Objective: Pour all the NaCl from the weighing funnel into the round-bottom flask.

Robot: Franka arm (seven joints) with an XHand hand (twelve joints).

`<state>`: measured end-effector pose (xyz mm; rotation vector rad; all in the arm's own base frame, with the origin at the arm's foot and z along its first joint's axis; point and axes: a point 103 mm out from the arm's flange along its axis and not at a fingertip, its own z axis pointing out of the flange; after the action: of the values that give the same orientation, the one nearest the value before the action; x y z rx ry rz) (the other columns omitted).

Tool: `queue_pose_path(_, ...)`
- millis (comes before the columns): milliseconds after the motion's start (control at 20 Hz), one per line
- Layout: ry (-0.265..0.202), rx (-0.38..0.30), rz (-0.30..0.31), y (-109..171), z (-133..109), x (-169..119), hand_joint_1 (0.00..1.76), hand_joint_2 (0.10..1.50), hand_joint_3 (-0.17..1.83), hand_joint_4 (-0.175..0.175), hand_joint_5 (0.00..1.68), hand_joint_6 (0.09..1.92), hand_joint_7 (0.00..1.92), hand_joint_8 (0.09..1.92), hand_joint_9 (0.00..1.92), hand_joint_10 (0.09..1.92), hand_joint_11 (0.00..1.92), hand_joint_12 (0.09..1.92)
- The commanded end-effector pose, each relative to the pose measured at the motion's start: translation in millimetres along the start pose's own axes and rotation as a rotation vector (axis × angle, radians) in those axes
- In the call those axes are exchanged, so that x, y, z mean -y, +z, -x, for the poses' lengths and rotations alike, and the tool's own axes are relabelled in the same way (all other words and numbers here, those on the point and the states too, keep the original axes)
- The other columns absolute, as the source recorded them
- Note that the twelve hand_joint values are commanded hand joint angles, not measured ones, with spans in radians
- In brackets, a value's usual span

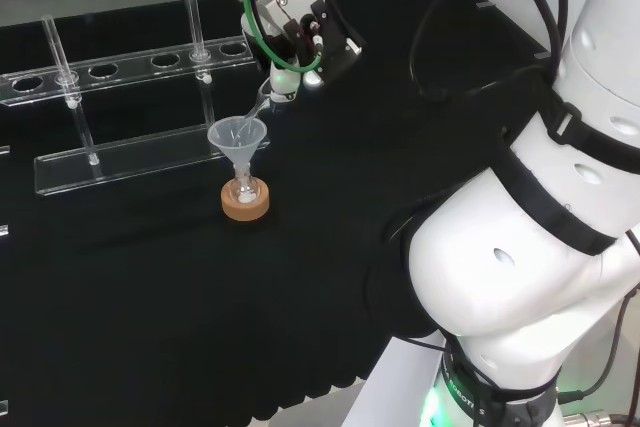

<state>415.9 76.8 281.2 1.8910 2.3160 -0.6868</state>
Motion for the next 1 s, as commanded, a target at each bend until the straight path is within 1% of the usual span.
queue_pose_path(50,-0.015,0.024,0.005,1.0,2.4,-0.6,1.14,0.67,0.55,0.175,1.40,0.39,0.54,0.68,0.99,0.30,0.86,1.01)
queue_pose_path(200,-0.022,0.028,0.009,-0.3,0.3,-1.0,1.14,0.67,0.55,0.175,1.40,0.39,0.54,0.68,0.99,0.30,0.86,1.01)
queue_pose_path(250,-0.020,0.045,0.000,-4.9,-9.3,-3.4,1.14,0.67,0.55,0.175,1.40,0.39,0.54,0.68,0.99,0.30,0.86,1.01)
queue_pose_path(300,-0.021,0.048,0.000,-6.6,-12.7,-4.1,1.14,0.67,0.55,0.175,1.40,0.39,0.54,0.68,0.99,0.30,0.86,1.01)
queue_pose_path(400,-0.026,0.046,0.006,-6.0,-10.9,-3.3,1.14,0.67,0.55,0.175,1.40,0.39,0.54,0.68,0.99,0.30,0.86,1.01)
queue_pose_path(450,-0.028,0.065,0.002,-7.6,-13.7,-3.9,1.14,0.67,0.55,0.175,1.40,0.39,0.54,0.68,0.99,0.30,0.86,1.01)
queue_pose_path(500,-0.027,0.068,0.001,-8.4,-15.0,-4.1,1.14,0.67,0.55,0.175,1.40,0.39,0.54,0.68,0.99,0.30,0.86,1.01)
queue_pose_path(850,-0.033,0.082,-0.003,-3.7,-0.7,-1.3,1.14,0.67,0.55,0.175,1.40,0.38,0.54,0.68,0.99,0.30,0.86,1.01)
queue_pose_path(1000,-0.039,0.095,0.006,-5.7,-3.4,-1.3,1.14,0.67,0.55,0.175,1.40,0.38,0.53,0.68,0.99,0.30,0.86,1.01)
